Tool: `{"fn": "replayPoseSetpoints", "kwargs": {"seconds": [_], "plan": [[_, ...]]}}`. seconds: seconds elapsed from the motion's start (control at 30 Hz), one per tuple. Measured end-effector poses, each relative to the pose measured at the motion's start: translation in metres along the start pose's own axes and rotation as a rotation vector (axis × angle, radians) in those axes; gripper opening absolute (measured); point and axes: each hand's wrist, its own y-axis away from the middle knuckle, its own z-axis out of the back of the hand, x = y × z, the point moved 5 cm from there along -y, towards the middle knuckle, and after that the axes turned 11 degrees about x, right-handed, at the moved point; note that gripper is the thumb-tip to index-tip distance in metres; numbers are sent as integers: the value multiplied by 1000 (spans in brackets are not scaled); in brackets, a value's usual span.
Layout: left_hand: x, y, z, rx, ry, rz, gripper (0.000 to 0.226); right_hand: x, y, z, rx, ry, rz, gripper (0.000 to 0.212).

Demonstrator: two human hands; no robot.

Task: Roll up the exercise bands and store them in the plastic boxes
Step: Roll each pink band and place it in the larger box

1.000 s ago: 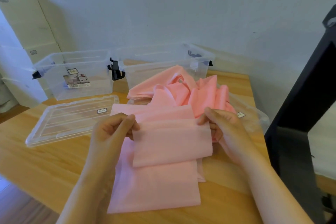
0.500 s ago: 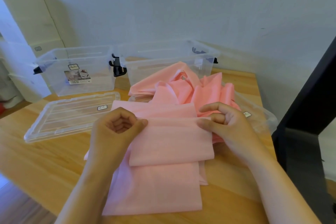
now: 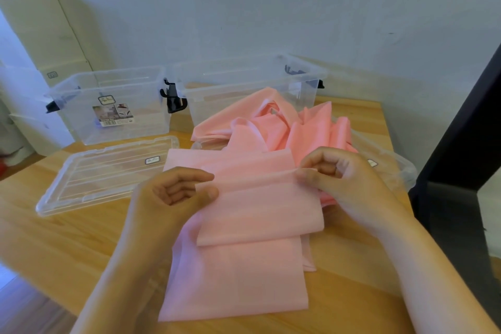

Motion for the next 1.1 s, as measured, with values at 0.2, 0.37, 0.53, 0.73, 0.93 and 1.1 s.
{"fn": "replayPoseSetpoints", "kwargs": {"seconds": [0.2,0.37,0.53,0.73,0.93,1.1], "plan": [[-2,-2,-7,107,36,-19,7,2,4,-7,58,24,-7,9],[-1,1,-10,151,92,38,16,0,3,-7,18,-8,-45,8],[-2,2,-9,144,149,27,18,0,3,-4,-31,-33,-64,5],[-3,0,-8,150,101,-27,20,2,3,-2,-40,-56,-51,6],[-3,1,-5,85,76,-38,14,2,3,-3,-29,-64,-57,6],[-7,2,-4,-28,36,-81,19,3,3,-6,16,-70,-52,9]]}}
